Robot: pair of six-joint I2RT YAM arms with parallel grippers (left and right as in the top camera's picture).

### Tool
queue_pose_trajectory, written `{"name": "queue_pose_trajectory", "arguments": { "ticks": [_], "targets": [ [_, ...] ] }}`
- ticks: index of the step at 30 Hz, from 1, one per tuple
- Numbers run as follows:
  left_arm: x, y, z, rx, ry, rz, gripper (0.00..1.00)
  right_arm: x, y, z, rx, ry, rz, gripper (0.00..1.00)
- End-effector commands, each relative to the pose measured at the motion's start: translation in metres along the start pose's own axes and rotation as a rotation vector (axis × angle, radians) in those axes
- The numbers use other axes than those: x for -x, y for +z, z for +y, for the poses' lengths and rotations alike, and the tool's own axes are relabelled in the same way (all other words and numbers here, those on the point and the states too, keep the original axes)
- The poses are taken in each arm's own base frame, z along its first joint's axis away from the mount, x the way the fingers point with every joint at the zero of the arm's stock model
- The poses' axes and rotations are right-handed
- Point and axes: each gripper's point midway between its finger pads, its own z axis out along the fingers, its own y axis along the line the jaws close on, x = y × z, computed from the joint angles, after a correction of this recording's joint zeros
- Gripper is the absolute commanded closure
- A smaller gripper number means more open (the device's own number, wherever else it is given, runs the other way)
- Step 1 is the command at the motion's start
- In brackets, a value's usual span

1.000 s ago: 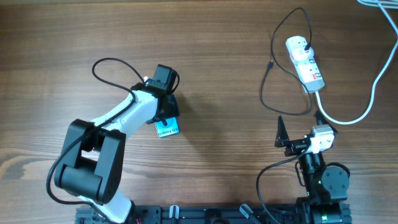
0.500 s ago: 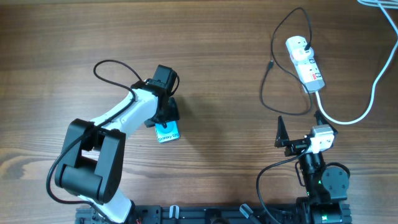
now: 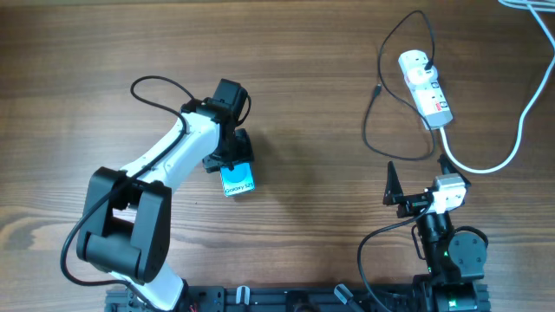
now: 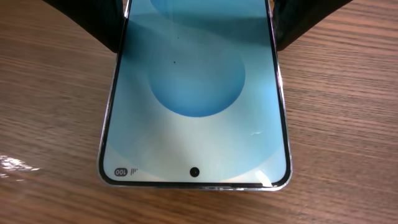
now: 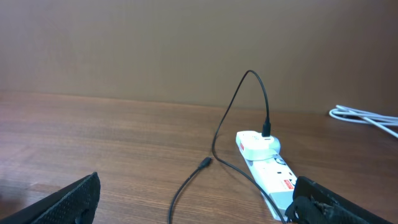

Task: Plug charger to phone and switch on socket
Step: 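Lift the phone upright with the left gripper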

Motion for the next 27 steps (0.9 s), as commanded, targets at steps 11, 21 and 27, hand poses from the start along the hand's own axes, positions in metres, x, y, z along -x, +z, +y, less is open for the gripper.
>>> {"name": "queue_pose_trajectory", "arguments": {
  "ticks": [11, 21, 27],
  "targets": [
    [-0.017, -0.050, -0.050, -0.261, -0.004, 0.129, 0.42, 0.000, 0.000, -0.003, -0.015, -0.014, -0.002, 0.00],
    [-0.032, -0.057, -0.051, -0.286, -0.012, 0.197, 0.43, 0.000, 0.000, -0.003, -0.015, -0.014, -0.002, 0.00],
    [-0.036, -0.059, -0.056, -0.318, -0.020, 0.223, 0.43, 0.000, 0.000, -0.003, -0.015, -0.014, -0.003, 0.00]
  ]
}}
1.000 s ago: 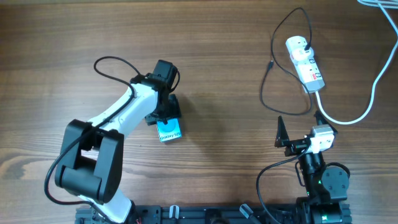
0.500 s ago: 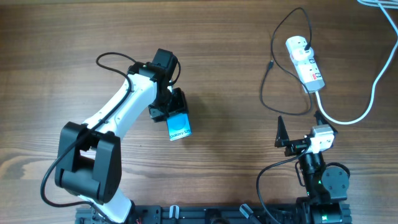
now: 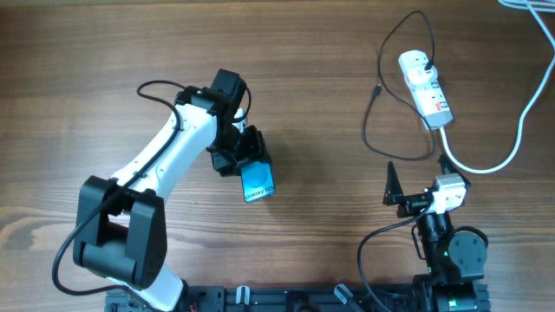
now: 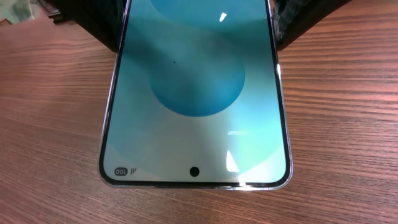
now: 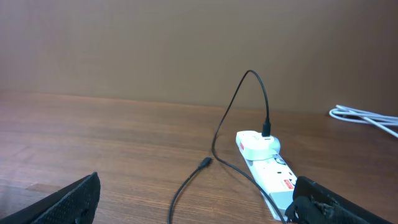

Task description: Plug charger to phone and switch on socket

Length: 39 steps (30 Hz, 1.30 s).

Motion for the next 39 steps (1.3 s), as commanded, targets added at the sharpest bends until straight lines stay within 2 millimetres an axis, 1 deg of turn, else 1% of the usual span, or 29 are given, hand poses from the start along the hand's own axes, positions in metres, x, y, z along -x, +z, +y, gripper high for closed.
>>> {"name": "queue_pose_trajectory", "arguments": {
  "ticks": [1, 4, 6, 12, 15, 18, 19, 22, 26, 28, 29, 31, 34, 36, 39],
  "targets": [
    [-0.003, -0.014, -0.018, -0.081, 0.006, -0.003, 0.43, 0.000, 0.000, -0.003, -0.015, -0.014, -0.002, 0.00],
    [-0.003, -0.014, -0.018, -0.081, 0.005, -0.003, 0.43, 0.000, 0.000, -0.003, -0.015, -0.014, -0.002, 0.00],
    [-0.003, -0.015, -0.018, -0.083, -0.042, -0.001, 0.42, 0.000, 0.000, -0.003, -0.015, -0.014, -0.002, 0.00],
    [-0.011, -0.016, -0.030, -0.151, -0.084, 0.054, 0.43, 0.000, 0.000, -0.003, -0.015, -0.014, -0.002, 0.00],
    [-0.012, -0.016, -0.031, -0.158, -0.123, 0.062, 0.43, 0.000, 0.000, -0.003, -0.015, -0.014, -0.002, 0.00],
    [-0.010, -0.017, -0.034, -0.168, -0.170, 0.059, 0.43, 0.000, 0.000, -0.003, -0.015, -0.014, -0.002, 0.00],
    [-0.009, -0.017, -0.038, -0.186, -0.180, 0.062, 0.43, 0.000, 0.000, -0.003, -0.015, -0.014, -0.002, 0.00],
    [-0.009, -0.019, -0.045, -0.225, -0.199, 0.073, 0.43, 0.000, 0.000, -0.003, -0.015, -0.014, -0.002, 0.00],
    [-0.003, -0.020, -0.050, -0.247, -0.212, 0.057, 0.43, 0.001, 0.000, -0.001, -0.006, -0.004, -0.004, 0.00],
    [-0.001, -0.020, -0.052, -0.253, -0.232, 0.053, 0.42, 0.002, 0.000, 0.005, 0.034, 0.092, -0.007, 0.01],
    [0.000, -0.020, -0.053, -0.257, -0.239, 0.049, 0.42, 0.003, 0.000, 0.010, 0.064, 0.188, -0.007, 0.00],
    [0.003, -0.021, -0.055, -0.268, -0.239, 0.039, 0.42, 0.004, -0.002, 0.022, 0.134, 0.476, 0.012, 0.00],
    [0.006, -0.022, -0.057, -0.278, -0.245, 0.029, 0.42, 0.006, -0.003, 0.033, 0.192, 0.894, 0.061, 0.00],
    [0.010, -0.023, -0.059, -0.290, -0.252, 0.017, 0.42, 0.006, -0.003, 0.033, 0.193, 1.051, 0.079, 0.00],
    [0.016, -0.025, -0.061, -0.308, -0.253, -0.001, 0.42, 0.006, -0.003, 0.032, 0.184, 1.178, 0.088, 0.00]
  ]
}}
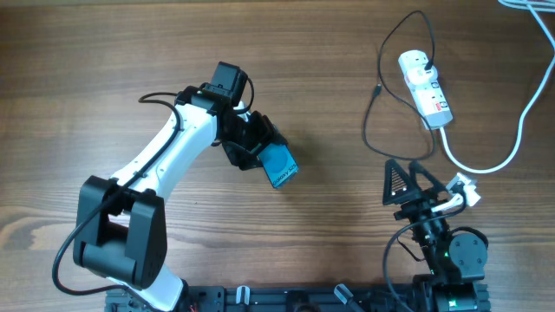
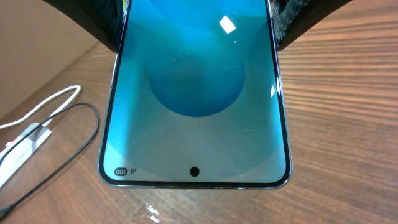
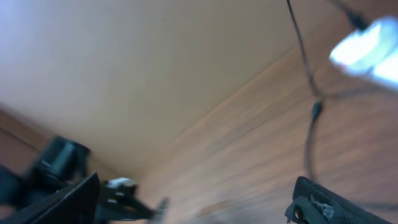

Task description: Plug charger to phone and switch on socket

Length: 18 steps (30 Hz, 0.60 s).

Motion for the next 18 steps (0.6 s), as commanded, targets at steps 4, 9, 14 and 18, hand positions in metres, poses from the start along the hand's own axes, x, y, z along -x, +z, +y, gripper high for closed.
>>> {"name": "queue_pose_trajectory", "arguments": {
  "ticks": [4, 9, 14, 18],
  "targets": [
    [0.005, -0.018, -0.016, -0.076, -0.013, -0.020, 0.42, -0.002, 0.000, 0.003, 0.016, 0.458, 0.018, 0.00],
    [0.010, -0.021, -0.015, -0.082, -0.025, -0.029, 0.42, -0.013, -0.002, 0.018, 0.093, 0.210, 0.094, 0.00],
    [0.010, -0.021, -0.016, -0.086, -0.023, -0.032, 0.42, -0.035, -0.002, 0.022, 0.119, 0.117, 0.217, 0.01],
    [0.011, -0.021, -0.016, -0.089, -0.031, -0.033, 0.42, -0.042, 0.001, 0.024, 0.114, 0.022, 0.292, 0.01]
  ]
}}
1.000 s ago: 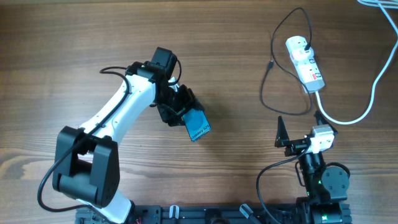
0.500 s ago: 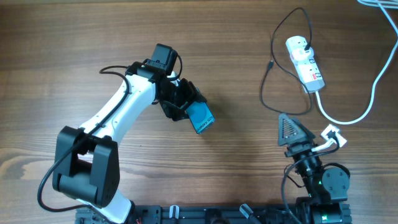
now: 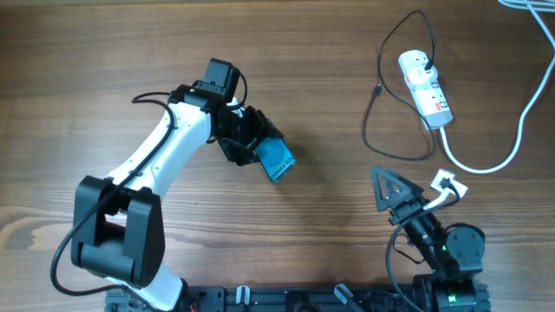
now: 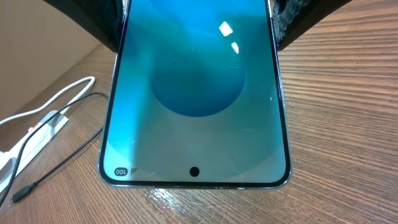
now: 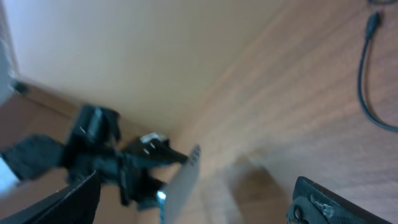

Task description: Plug charger to phone and switch on socket

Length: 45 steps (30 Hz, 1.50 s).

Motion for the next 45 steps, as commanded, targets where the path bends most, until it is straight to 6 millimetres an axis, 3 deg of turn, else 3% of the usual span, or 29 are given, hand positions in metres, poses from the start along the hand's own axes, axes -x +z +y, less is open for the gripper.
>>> {"name": "queue_pose_trajectory", "arguments": {
  "ticks": [1, 9, 14, 25, 29, 34, 39, 42, 45],
  "targets": [
    [-0.002, -0.014, -0.017, -0.059, 0.009, -0.010, 0.42, -0.004, 0.003, 0.013, 0.018, -0.128, 0.086, 0.01],
    [0.003, -0.015, -0.025, -0.091, -0.033, -0.029, 0.43, -0.017, 0.031, 0.015, -0.030, -0.126, 0.309, 0.00],
    [0.006, -0.015, -0.029, -0.108, -0.045, -0.038, 0.43, -0.045, 0.060, 0.037, 0.053, -0.173, 0.423, 0.00],
    [0.003, -0.015, -0.034, -0.129, -0.051, -0.018, 0.43, -0.096, 0.128, 0.038, 0.060, -0.208, 0.498, 0.01],
    [0.003, -0.015, -0.037, -0.138, -0.045, -0.024, 0.43, -0.097, 0.152, 0.043, 0.039, -0.198, 0.474, 0.01],
    [0.000, -0.011, -0.051, -0.170, 0.003, -0.038, 0.43, -0.102, 0.159, 0.045, 0.005, -0.203, 0.448, 0.16],
    [-0.004, -0.011, -0.053, -0.178, -0.001, -0.016, 0.44, -0.098, 0.161, 0.041, -0.040, -0.185, 0.403, 0.25],
    [-0.006, -0.011, -0.054, -0.184, 0.000, -0.005, 0.44, -0.095, 0.162, 0.037, -0.060, -0.188, 0.383, 0.36],
    [-0.007, -0.010, -0.055, -0.185, -0.005, -0.002, 0.45, -0.093, 0.163, 0.036, -0.077, -0.154, 0.370, 0.39]
  ]
}}
